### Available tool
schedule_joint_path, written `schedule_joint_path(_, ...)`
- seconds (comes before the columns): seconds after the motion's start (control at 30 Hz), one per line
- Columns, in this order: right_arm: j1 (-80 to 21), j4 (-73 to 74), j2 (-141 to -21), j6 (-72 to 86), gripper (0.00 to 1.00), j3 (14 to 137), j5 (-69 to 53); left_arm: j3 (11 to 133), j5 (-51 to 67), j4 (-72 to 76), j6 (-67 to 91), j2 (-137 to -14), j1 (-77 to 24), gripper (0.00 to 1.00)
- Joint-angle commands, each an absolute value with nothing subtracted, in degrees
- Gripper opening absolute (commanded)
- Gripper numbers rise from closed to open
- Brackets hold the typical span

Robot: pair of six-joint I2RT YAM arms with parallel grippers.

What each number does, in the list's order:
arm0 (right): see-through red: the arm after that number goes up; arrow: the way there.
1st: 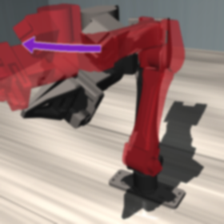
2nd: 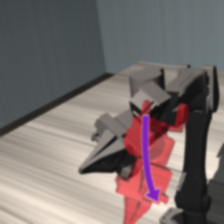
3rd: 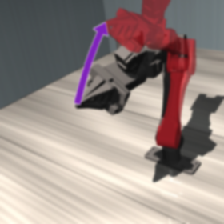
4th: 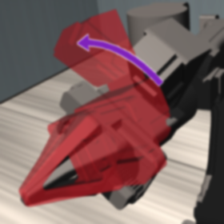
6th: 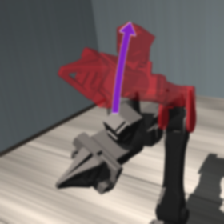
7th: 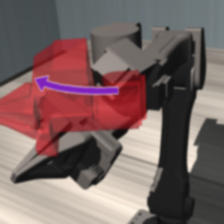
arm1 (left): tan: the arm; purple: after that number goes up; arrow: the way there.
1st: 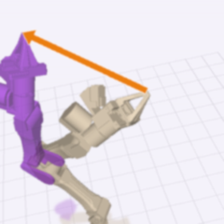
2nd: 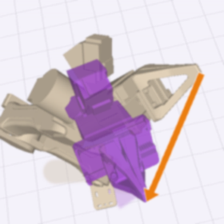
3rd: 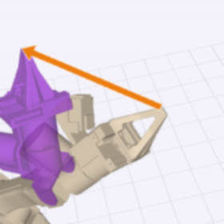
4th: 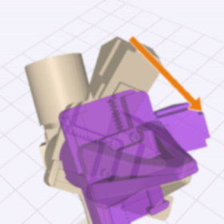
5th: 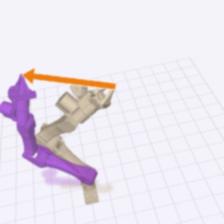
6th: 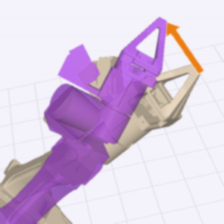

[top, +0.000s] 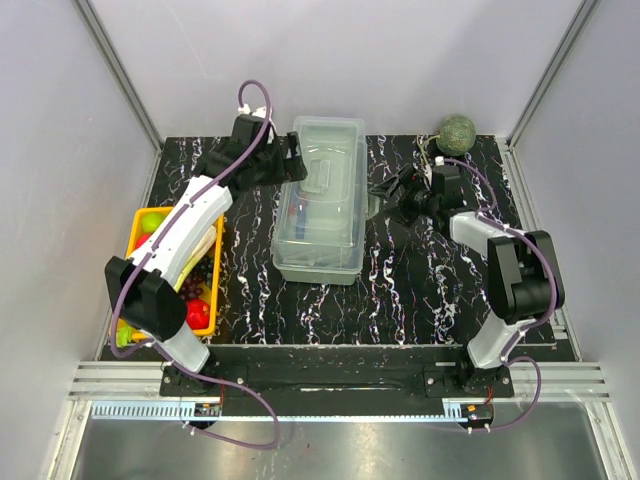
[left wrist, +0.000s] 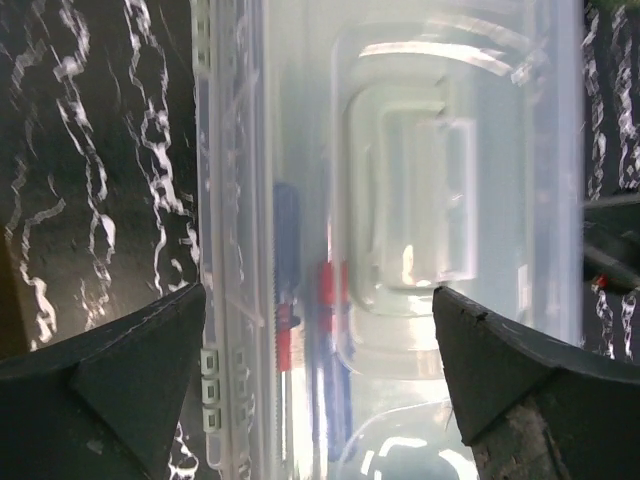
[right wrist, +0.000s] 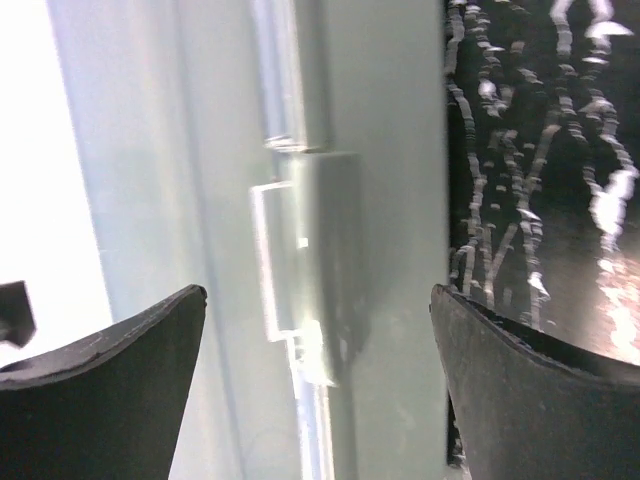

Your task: Pack the tool kit

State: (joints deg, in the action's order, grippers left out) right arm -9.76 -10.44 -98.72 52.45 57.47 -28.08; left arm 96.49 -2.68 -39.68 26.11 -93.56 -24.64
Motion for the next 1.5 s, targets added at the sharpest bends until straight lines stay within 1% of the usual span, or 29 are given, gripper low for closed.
schedule_joint_path(0.0,-10.11,-30.99,-101.94,60.36,0.98,55.55,-37.52,88.96,8.94,-32.36,30.14,-93.34,-21.98,0.99)
schedule_joint_path(0.1,-10.11,-40.05,-105.63,64.59,0.98,54.84,-39.90,85.27,11.77,-29.45,30.94,-92.82,-21.36,0.99)
schedule_joint_path(0.17,-10.11,-44.89,-108.09,67.13,0.98,54.67,-41.22,83.59,10.90,-28.48,31.37,-92.46,-21.27,0.99)
schedule_joint_path(0.3,-10.11,-56.05,-111.18,73.20,0.98,53.35,-43.50,82.97,11.95,-28.39,31.38,-92.90,-21.09,0.99)
schedule_joint_path(0.57,-10.11,-69.77,-113.46,82.25,0.98,51.77,-45.96,81.12,15.47,-28.21,33.57,-93.69,-21.09,0.99)
schedule_joint_path(0.87,-10.20,-81.29,-114.26,92.10,0.92,49.75,-46.58,81.82,17.14,-30.76,34.63,-95.89,-21.09,0.99)
schedule_joint_path(0.97,-10.28,-79.90,-111.81,92.29,0.90,49.13,-45.88,82.79,17.58,-31.55,33.93,-96.15,-21.09,0.99)
schedule_joint_path(1.03,-10.37,-74.39,-109.26,91.15,0.86,49.04,-45.18,82.79,17.67,-31.55,33.93,-96.07,-21.01,0.99)
schedule_joint_path(1.13,-10.55,-63.67,-105.22,89.57,0.77,49.65,-44.65,83.58,20.73,-32.16,32.70,-96.59,-21.09,0.99)
schedule_joint_path(1.33,-11.34,-35.37,-98.71,76.40,0.75,55.27,-42.89,84.38,21.18,-32.87,32.87,-97.73,-21.18,0.99)
schedule_joint_path(1.4,-11.51,-32.17,-98.96,75.67,0.73,56.77,-43.24,84.38,21.53,-32.87,32.96,-98.26,-21.18,0.99)
schedule_joint_path(1.47,-11.78,-32.17,-99.84,76.98,0.67,57.22,-43.68,84.29,21.97,-32.87,33.05,-98.61,-21.18,0.99)
